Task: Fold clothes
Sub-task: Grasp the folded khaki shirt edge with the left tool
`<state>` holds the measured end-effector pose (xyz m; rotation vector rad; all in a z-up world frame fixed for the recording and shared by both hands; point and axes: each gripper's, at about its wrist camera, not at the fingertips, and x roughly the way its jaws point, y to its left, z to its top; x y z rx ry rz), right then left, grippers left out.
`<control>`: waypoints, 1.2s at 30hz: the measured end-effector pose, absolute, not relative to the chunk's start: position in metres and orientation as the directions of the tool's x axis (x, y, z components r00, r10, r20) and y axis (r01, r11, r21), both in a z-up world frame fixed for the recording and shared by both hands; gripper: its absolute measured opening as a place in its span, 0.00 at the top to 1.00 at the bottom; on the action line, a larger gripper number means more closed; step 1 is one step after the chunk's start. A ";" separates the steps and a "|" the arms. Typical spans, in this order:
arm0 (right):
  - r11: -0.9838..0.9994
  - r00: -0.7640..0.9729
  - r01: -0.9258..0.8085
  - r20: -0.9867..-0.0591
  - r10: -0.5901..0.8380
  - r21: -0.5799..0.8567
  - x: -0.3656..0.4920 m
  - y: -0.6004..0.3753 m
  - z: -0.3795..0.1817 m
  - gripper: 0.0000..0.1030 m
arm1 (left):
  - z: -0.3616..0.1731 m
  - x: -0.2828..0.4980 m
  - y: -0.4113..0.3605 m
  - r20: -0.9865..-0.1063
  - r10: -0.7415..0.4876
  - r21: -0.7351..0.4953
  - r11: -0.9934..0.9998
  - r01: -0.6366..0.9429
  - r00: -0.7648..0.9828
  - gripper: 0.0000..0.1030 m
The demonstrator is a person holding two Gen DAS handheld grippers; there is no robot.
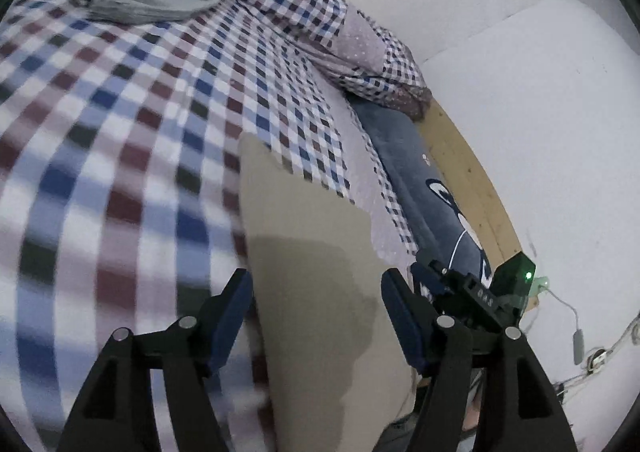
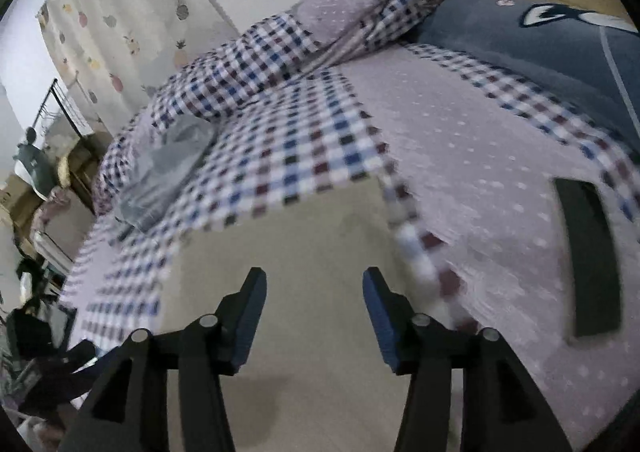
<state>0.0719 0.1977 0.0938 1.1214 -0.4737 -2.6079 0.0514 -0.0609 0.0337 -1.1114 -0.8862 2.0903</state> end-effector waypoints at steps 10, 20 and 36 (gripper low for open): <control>-0.891 -0.628 0.149 -0.655 -0.420 0.429 0.050 0.159 0.058 0.48 | 0.009 -0.019 -0.047 -0.532 0.772 -0.766 -0.614 -0.192 -0.348 0.31; -0.905 -0.644 0.142 -0.657 -0.392 0.401 0.042 0.142 0.042 0.47 | 0.000 -0.058 -0.019 -0.578 0.765 -0.738 -0.638 -0.220 -0.283 0.31; -0.923 -0.639 0.167 -0.675 -0.369 0.347 0.038 0.129 0.036 0.39 | -0.004 -0.096 0.014 -0.530 0.834 -0.779 -0.551 -0.300 -0.156 0.32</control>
